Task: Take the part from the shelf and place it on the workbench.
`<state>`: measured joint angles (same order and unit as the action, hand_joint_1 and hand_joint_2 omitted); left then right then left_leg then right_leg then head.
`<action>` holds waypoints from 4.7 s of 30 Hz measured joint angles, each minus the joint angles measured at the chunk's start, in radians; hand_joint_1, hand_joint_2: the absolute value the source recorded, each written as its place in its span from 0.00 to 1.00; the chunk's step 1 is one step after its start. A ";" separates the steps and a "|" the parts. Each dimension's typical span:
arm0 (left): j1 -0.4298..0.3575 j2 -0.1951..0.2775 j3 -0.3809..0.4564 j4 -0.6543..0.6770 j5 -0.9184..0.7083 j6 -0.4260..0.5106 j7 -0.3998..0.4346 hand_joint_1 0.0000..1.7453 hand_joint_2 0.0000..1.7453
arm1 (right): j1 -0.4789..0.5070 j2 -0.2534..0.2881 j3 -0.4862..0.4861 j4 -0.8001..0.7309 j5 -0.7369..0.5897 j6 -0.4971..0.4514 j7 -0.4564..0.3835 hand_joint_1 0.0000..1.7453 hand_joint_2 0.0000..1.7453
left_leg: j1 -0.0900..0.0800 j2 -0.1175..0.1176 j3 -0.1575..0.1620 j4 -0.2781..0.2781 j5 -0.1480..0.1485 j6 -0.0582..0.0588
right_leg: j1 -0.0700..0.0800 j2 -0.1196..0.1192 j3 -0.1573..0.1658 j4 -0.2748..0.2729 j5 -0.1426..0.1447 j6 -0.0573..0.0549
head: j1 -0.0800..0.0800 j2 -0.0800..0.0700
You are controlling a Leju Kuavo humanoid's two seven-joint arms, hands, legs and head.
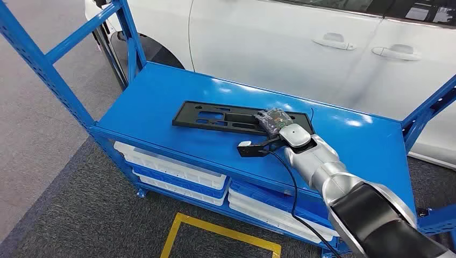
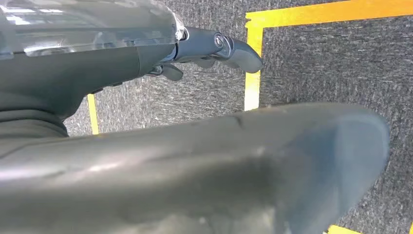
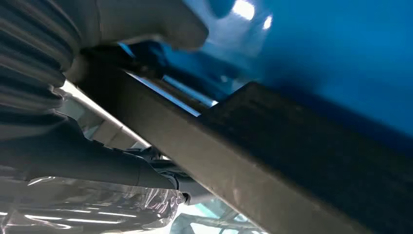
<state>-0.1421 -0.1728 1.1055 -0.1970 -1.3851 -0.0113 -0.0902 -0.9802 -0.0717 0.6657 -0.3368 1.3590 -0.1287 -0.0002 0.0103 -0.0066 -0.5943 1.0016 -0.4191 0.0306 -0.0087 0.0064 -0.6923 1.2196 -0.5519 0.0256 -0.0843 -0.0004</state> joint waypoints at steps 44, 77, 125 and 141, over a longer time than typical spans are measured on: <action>-0.007 0.004 0.141 0.000 0.232 -0.258 -0.259 0.00 1.00 | 0.376 -0.096 -0.251 -0.986 -1.464 0.663 -0.638 1.00 1.00 | -0.004 -0.001 -0.006 0.039 -0.046 -0.038 | 0.002 -0.006 0.086 -0.214 0.126 -0.037 | 0.000 0.000; 0.033 0.003 0.134 0.000 0.144 0.130 -0.097 0.00 1.00 | 0.636 -0.227 -0.070 -1.150 -1.488 0.609 -0.641 1.00 1.00 | -0.002 0.003 -0.046 0.171 -0.138 -0.049 | -0.004 -0.007 0.098 -0.207 0.113 -0.046 | 0.000 0.000; 0.033 0.013 0.014 0.000 -0.010 0.098 0.259 0.00 1.00 | 0.769 -0.223 -0.199 -1.269 -1.434 0.546 -0.609 1.00 1.00 | -0.019 -0.001 0.152 -0.022 -0.112 -0.013 | -0.003 -0.008 0.031 -0.210 0.205 -0.011 | 0.000 0.000; 0.009 0.014 0.008 0.000 -0.008 0.099 0.239 0.00 1.00 | 0.824 -0.191 -0.242 -1.328 -1.432 0.533 -0.584 1.00 1.00 | -0.022 0.004 -0.061 0.189 -0.150 -0.039 | -0.005 -0.018 0.140 -0.243 0.115 -0.047 | 0.000 0.000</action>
<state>-0.1327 -0.1584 1.1139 -0.1972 -1.3931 0.0877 0.1483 -0.1558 -0.2626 0.4234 -1.6648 -0.0727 0.4047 -0.5841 -0.0120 -0.0028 -0.6554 1.1902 -0.5695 -0.0086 -0.0133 -0.0120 -0.5523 0.9769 -0.4369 -0.0211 -0.0846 -0.0004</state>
